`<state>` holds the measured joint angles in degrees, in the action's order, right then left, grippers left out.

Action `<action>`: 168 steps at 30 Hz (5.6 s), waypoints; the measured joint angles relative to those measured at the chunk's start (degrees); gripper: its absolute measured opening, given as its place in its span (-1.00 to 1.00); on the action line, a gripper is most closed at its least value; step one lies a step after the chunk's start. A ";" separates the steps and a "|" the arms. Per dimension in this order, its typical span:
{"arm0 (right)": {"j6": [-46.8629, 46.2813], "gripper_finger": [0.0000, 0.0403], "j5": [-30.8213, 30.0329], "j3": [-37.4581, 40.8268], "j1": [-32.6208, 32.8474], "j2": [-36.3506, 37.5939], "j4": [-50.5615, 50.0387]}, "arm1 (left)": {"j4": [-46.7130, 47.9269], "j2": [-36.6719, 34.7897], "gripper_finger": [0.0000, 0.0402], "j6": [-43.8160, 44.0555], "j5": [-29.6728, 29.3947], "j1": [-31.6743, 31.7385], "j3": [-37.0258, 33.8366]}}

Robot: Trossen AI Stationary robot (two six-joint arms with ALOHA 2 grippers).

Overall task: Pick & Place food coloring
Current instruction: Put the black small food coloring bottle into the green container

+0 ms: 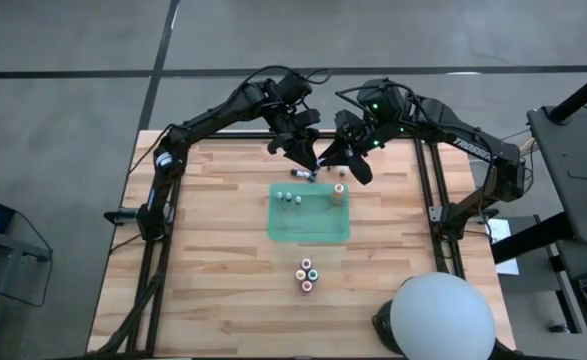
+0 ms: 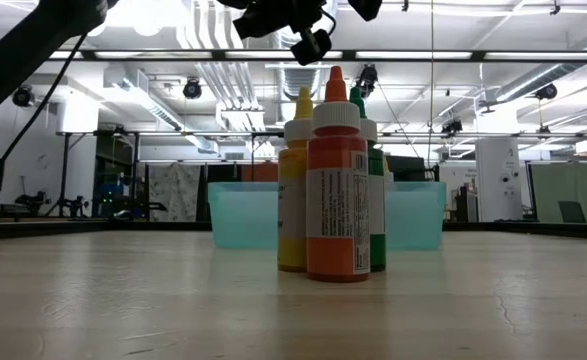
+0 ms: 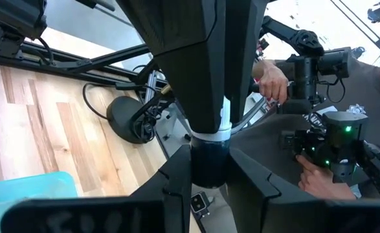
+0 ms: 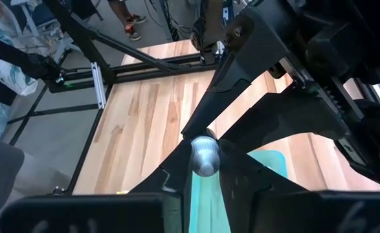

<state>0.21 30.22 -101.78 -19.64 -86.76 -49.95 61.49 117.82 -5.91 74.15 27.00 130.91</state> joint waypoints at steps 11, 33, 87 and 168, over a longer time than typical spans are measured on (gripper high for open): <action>-0.04 -0.76 0.11 -0.09 0.00 0.02 -0.02 | -0.51 0.11 -0.66 2.78 2.21 0.00 0.00; -0.81 -0.76 1.59 0.00 0.29 0.00 -0.47 | -0.85 0.09 -0.19 3.66 3.33 0.31 0.00; -10.42 -0.76 -4.72 1.08 4.04 -7.30 -5.70 | 27.04 -17.96 -0.19 -17.57 -26.76 8.73 0.00; 7.04 -0.76 -25.24 1.61 5.99 -30.84 -7.69 | -43.08 -48.54 -0.19 11.89 -29.29 25.73 -59.76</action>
<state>7.25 4.98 -100.17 -13.65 -117.60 -57.64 18.42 69.28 5.98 44.86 52.73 71.16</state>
